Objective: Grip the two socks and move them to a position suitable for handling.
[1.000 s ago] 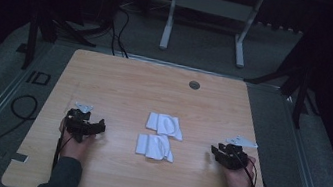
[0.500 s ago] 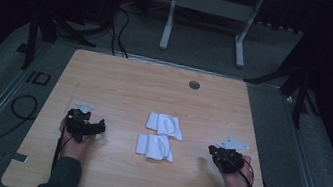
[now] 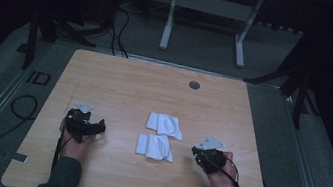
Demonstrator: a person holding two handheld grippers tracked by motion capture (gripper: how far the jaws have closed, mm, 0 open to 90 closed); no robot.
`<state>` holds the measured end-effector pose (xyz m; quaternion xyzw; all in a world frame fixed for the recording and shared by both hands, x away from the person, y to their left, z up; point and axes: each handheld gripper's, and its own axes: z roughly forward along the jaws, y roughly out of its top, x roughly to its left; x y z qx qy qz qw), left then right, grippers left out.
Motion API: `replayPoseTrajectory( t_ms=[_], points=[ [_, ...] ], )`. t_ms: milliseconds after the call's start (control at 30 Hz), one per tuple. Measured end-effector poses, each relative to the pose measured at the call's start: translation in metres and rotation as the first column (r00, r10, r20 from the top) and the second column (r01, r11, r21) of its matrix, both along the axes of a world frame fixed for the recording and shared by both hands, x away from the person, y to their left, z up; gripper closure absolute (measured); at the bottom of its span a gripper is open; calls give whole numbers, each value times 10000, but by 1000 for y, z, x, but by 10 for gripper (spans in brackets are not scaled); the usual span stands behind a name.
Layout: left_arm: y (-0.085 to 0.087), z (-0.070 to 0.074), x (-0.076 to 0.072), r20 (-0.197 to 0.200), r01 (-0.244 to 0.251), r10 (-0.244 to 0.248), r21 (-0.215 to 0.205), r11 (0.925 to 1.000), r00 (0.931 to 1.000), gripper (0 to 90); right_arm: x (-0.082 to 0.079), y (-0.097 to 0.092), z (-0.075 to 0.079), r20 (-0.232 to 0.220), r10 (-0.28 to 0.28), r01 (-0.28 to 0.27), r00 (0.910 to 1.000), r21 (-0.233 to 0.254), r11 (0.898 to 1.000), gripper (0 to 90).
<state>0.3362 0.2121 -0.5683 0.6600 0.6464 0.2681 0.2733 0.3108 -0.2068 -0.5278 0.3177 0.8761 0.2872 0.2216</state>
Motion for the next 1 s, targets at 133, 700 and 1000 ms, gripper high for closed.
replayPoseTrajectory(
  t_ms=[133,700,1000],
  points=[
    [0,0,0,-2,7,-7,6,10000,10000,137,-1,10,-1,-198,189,-187,9996,91,9998,867],
    [0,0,0,-8,9,-9,9,10000,10000,137,1,54,0,-544,1115,-1085,9923,547,9926,727],
    [0,0,0,8,4,-4,5,10000,10000,137,1,72,-1,-859,1338,-1275,9873,745,9890,587]
  ],
)
